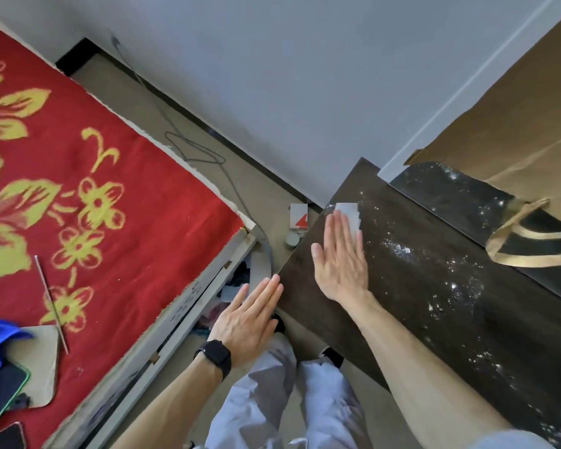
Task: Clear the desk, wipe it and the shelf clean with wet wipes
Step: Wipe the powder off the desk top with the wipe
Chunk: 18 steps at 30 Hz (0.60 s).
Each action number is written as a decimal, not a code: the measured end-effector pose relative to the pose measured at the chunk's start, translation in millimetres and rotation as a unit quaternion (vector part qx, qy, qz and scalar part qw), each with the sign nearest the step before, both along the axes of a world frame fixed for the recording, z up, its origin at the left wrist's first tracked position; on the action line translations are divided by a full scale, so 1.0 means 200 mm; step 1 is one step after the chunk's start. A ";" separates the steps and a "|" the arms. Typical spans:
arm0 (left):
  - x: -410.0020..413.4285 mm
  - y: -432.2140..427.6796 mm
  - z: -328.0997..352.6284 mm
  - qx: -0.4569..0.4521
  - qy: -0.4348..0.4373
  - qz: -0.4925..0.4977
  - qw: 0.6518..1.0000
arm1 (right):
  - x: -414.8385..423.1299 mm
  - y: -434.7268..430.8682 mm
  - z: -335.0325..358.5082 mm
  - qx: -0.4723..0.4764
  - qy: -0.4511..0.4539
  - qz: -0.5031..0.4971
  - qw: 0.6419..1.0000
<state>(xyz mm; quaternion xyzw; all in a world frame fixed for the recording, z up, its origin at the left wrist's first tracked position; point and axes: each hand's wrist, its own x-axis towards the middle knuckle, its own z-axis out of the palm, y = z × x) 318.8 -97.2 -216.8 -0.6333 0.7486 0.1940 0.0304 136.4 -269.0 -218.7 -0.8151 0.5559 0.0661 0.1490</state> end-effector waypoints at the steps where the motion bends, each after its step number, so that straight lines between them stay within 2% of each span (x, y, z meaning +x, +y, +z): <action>1: 0.00 0.00 0.01 0.005 0.002 0.001 1.000 | -0.09 0.01 0.01 -0.003 0.010 -0.052 0.999; 3: 0.00 -0.02 0.03 0.018 0.008 0.005 1.000 | -0.19 0.13 0.06 -0.007 0.022 -0.093 0.995; 4: 0.00 -0.02 0.03 0.025 0.009 0.009 1.000 | -0.18 0.22 0.07 -0.009 0.027 -0.077 0.997; 6: -0.01 -0.01 0.03 0.039 0.002 0.011 0.999 | -0.09 0.33 0.05 -0.004 0.022 0.015 1.000; 8: 0.00 -0.02 0.03 0.032 -0.008 0.008 0.999 | 0.05 0.23 0.03 -0.003 -0.004 0.108 0.994; 10: 0.01 -0.03 0.03 0.025 -0.013 -0.004 1.000 | 0.13 0.03 0.02 -0.014 -0.010 0.135 0.991; 13: 0.00 -0.08 0.04 0.038 -0.008 0.001 0.999 | -0.01 -0.19 0.01 -0.008 0.023 0.004 1.000; 15: -0.03 -0.16 0.07 0.062 0.003 0.012 0.998 | -0.15 -0.13 0.03 -0.005 0.022 -0.105 0.994; 17: -0.08 -0.28 0.08 0.070 0.019 0.033 0.997 | -0.22 0.04 0.05 -0.010 0.027 -0.142 0.990; 18: -0.11 -0.35 0.09 0.073 0.023 0.048 0.996 | -0.23 0.12 0.05 -0.015 0.032 -0.122 0.992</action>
